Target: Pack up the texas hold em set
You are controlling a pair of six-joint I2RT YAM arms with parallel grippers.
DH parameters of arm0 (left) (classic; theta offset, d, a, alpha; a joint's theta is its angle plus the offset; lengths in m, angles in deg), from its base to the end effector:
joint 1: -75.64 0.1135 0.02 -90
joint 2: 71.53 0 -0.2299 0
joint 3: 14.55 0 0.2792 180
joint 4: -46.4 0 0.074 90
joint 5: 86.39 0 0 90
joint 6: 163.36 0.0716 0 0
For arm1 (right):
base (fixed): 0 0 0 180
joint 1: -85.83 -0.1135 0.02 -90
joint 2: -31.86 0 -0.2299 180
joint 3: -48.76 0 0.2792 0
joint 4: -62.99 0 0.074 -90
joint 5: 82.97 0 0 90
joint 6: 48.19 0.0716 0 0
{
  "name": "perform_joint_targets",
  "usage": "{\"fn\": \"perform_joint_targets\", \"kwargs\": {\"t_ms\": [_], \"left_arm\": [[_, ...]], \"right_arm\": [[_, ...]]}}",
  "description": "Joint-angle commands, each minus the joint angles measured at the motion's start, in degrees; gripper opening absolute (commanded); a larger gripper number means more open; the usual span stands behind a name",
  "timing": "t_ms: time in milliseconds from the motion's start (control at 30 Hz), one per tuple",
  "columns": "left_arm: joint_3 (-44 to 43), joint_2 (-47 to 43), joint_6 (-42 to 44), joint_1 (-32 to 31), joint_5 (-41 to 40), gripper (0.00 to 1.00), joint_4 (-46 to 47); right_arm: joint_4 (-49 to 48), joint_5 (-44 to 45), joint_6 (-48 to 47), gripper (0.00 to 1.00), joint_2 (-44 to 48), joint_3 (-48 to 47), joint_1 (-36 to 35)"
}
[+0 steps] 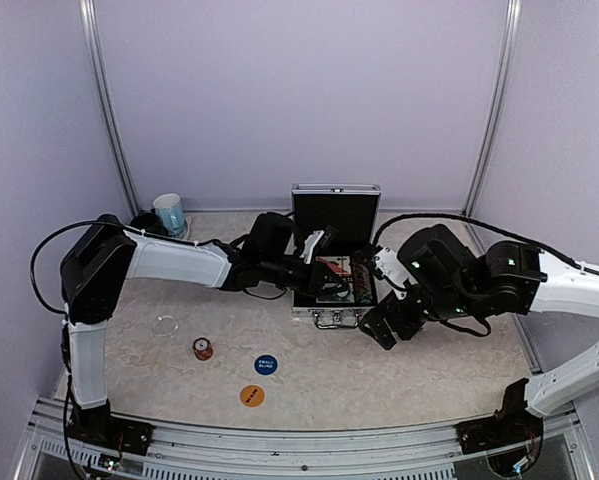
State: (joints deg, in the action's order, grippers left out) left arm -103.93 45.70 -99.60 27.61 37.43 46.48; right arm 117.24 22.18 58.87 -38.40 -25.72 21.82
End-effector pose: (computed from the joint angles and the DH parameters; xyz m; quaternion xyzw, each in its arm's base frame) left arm 0.2982 -0.3911 0.1253 0.3024 0.7759 -0.4970 0.2438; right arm 0.1539 0.2729 0.2408 -0.3298 0.8724 0.1260 0.3380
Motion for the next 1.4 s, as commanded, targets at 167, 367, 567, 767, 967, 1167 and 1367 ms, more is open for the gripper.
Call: {"fn": "perform_joint_targets", "kwargs": {"t_ms": [167,367,567,767,967,1167,1367], "left_arm": [[-16.7,2.6,29.1,-0.2,-11.9,0.0,-11.5],[-24.8,7.4,46.4,-2.4,-13.5,0.0,-18.0],[-30.4,12.3,58.2,-3.5,-12.6,0.0,-25.9],[-30.5,14.5,64.3,-4.9,-16.1,0.0,-26.0],[-30.5,16.2,66.5,-6.3,-18.9,0.0,-25.2],[-30.6,17.4,66.6,-7.3,-19.6,0.0,-24.2],[-31.4,18.5,66.4,-7.8,-21.6,0.0,-22.9]], "right_arm": [[-2.5,9.1,10.4,0.99,10.5,6.7,1.3],[-0.8,14.0,15.8,0.99,11.1,7.5,2.1],[1.5,18.2,20.9,0.99,11.5,8.0,4.8],[2.8,19.1,24.7,0.99,13.2,9.7,7.1],[1.9,17.9,25.3,0.99,14.6,10.9,7.6],[1.3,17.0,25.3,0.99,13.9,10.9,7.8],[0.8,16.4,25.2,0.99,13.3,10.9,7.8]]}}
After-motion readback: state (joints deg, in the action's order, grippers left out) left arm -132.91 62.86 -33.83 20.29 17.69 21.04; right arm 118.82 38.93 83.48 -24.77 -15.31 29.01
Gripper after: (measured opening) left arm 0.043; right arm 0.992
